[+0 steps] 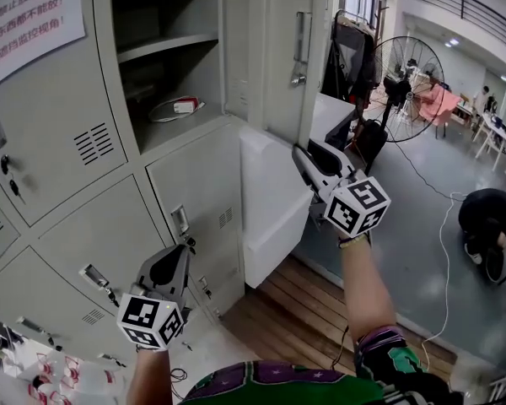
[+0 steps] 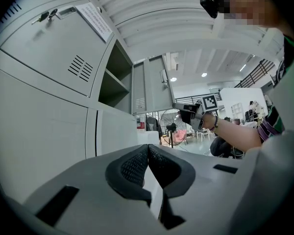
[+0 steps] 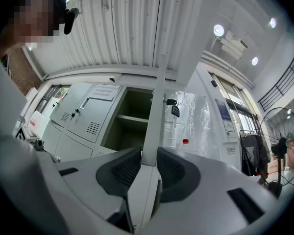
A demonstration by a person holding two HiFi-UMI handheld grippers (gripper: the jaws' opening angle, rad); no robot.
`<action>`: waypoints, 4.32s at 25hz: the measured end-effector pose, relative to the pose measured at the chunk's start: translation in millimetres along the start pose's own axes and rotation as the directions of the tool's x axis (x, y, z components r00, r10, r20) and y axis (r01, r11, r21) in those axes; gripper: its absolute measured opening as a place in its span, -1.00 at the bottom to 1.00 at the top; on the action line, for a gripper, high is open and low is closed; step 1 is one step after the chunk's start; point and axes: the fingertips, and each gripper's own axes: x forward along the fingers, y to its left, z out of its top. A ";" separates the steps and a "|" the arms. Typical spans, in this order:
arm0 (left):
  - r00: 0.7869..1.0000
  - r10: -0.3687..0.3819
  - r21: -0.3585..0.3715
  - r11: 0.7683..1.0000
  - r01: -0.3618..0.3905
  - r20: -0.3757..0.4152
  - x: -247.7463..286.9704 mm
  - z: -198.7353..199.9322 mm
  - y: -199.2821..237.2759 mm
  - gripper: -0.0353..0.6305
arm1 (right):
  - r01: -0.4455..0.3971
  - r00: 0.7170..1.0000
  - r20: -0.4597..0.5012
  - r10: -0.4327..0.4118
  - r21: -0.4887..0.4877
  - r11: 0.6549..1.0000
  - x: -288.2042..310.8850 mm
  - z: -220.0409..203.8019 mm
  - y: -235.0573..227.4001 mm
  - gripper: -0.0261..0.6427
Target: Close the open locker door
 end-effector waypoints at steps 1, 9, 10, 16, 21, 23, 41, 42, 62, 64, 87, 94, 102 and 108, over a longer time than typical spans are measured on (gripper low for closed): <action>1.000 0.004 0.000 1.000 -0.004 -0.001 -2.3 -0.2 1.1 -0.83 | -0.009 1.000 0.006 0.009 0.005 1.000 0.1 0.5 3.7 -0.59; 1.000 0.021 -0.017 1.000 -0.021 -0.006 -18.9 -1.0 8.6 -0.83 | -0.065 0.997 0.036 0.065 -0.015 0.998 4.7 3.9 37.8 -0.56; 1.000 0.022 -0.017 1.000 -0.022 -0.007 -20.5 -1.0 8.8 -0.83 | -0.076 0.996 0.034 0.077 -0.023 0.997 5.6 4.1 42.6 -0.55; 0.999 0.034 -0.017 0.999 -0.034 -0.024 -30.1 -6.4 10.8 -0.83 | -0.111 0.994 0.011 0.112 -0.099 0.989 12.2 5.9 70.7 -0.55; 0.998 0.066 -0.019 0.998 -0.066 -0.022 -45.4 -5.6 21.3 -0.83 | -0.149 0.989 0.010 0.151 -0.104 0.983 23.2 6.4 92.9 -0.53; 0.996 0.083 -0.022 0.996 -0.083 -0.019 -53.3 -4.9 26.8 -0.83 | -0.163 0.986 0.005 0.164 -0.113 0.980 27.8 6.3 102.7 -0.52; 0.970 0.240 -0.038 0.970 -0.241 -0.028 -121.7 -10.4 74.2 -0.83 | -0.199 0.979 0.007 0.203 -0.178 0.964 84.8 -0.6 178.7 -0.52; 0.969 0.246 -0.037 0.968 -0.247 -0.029 -124.2 -10.5 75.7 -0.83 | -0.197 0.980 0.005 0.201 -0.185 0.963 88.6 -1.2 181.8 -0.52; 0.926 0.376 -0.021 0.926 -0.377 -0.034 -158.6 -11.0 108.6 -0.83 | -0.253 0.966 0.003 0.258 -0.184 0.950 157.7 -16.6 219.4 -0.55; 0.921 0.388 -0.019 0.921 -0.388 -0.030 -162.1 -8.9 111.6 -0.83 | -0.259 0.965 0.001 0.263 -0.180 0.949 164.2 -18.2 221.7 -0.55; 0.895 0.444 0.002 0.896 -0.444 -0.032 -181.7 -7.6 118.8 -0.83 | -0.260 0.965 -0.046 0.256 -0.127 0.957 208.2 -40.3 220.6 -0.64; 0.895 0.445 -0.004 0.895 -0.445 -0.036 -182.2 -9.1 116.0 -0.83 | -0.254 0.967 -0.043 0.250 -0.135 0.958 206.7 -39.9 218.9 -0.64; 0.898 0.439 -0.006 0.898 -0.440 -0.037 -180.5 -10.2 114.8 -0.83 | -0.255 0.967 -0.045 0.251 -0.129 0.958 187.1 -43.8 216.6 -0.64; 0.905 0.424 -0.015 0.905 -0.425 -0.042 -175.8 -13.3 111.0 -0.83 | -0.250 0.967 -0.073 0.243 -0.114 0.961 175.1 -57.8 212.5 -0.64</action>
